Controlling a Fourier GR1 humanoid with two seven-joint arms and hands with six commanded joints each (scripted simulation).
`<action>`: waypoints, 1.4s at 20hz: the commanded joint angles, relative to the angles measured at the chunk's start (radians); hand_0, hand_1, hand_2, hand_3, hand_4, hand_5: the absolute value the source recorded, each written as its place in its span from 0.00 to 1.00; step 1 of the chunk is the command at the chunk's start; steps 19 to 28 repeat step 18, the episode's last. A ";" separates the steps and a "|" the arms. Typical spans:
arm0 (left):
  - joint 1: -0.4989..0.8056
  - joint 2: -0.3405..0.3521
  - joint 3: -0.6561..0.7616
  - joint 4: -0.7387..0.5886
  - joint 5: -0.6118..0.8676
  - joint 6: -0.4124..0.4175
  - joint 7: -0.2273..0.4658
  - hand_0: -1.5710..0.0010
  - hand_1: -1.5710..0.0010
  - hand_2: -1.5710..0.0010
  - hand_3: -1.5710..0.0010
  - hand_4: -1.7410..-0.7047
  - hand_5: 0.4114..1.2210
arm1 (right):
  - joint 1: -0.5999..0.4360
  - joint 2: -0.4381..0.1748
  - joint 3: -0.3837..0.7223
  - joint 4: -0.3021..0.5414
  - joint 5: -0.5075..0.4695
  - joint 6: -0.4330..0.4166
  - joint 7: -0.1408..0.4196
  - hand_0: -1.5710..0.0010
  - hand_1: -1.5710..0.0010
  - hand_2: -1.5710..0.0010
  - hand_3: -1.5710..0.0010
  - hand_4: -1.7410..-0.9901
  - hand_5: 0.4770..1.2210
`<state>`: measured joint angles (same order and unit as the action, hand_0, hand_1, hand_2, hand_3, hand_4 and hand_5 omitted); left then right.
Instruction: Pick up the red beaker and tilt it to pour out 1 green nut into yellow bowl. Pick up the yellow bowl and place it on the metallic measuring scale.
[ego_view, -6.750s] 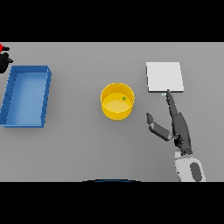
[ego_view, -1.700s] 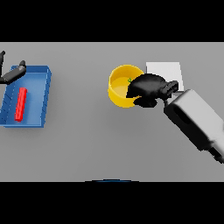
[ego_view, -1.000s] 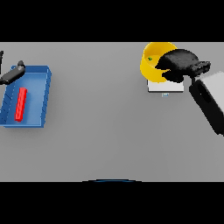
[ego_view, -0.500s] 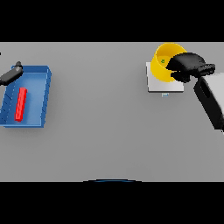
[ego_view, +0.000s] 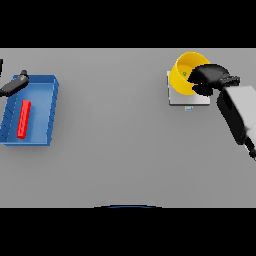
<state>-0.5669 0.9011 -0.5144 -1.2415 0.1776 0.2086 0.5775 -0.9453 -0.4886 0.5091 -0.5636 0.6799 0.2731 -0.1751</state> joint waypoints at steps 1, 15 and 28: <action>0.002 0.005 0.005 0.003 0.006 -0.006 -0.006 1.00 1.00 1.00 1.00 0.90 0.41 | -0.003 0.006 -0.002 0.006 -0.010 0.016 0.014 0.02 0.10 0.00 0.26 0.02 1.00; -0.019 -0.031 0.000 0.047 -0.006 0.002 -0.024 1.00 1.00 1.00 1.00 0.90 0.40 | -0.053 0.030 0.011 0.112 0.005 0.053 -0.042 0.93 0.94 0.87 0.74 0.54 0.35; -0.032 -0.032 0.001 0.049 -0.005 -0.002 -0.012 1.00 1.00 1.00 1.00 0.89 0.40 | -0.059 0.032 0.017 0.140 0.014 0.057 -0.054 0.97 0.97 0.93 0.78 0.58 0.34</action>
